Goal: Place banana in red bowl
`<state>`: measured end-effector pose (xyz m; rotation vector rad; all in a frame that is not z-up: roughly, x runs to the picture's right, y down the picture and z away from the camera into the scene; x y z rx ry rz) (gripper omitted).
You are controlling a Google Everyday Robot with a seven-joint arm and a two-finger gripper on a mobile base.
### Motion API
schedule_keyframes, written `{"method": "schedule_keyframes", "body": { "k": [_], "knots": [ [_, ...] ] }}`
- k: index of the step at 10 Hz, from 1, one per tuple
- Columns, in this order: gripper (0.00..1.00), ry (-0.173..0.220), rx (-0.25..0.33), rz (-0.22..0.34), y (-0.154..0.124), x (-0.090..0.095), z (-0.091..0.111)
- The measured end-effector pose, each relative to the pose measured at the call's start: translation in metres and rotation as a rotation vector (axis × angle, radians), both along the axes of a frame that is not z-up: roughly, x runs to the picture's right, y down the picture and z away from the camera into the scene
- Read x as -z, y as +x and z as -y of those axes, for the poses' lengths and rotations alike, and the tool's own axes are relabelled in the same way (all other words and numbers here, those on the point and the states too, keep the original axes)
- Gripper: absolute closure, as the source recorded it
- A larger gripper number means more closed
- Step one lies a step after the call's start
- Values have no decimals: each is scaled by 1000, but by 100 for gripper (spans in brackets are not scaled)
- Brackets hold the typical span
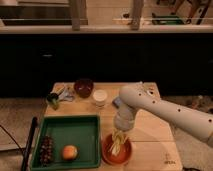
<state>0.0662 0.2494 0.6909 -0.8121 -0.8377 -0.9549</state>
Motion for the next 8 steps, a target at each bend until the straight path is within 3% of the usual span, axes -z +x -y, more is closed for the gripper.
{"method": "schedule_keyframes", "body": {
  "k": [5,6,8],
  "knots": [
    [29,-14,-5,-9,2,-2,-3],
    [22,-13,0,-14,3,-1,-3],
    [20,-7,4,-11,3,-1,-1]
  ]
}}
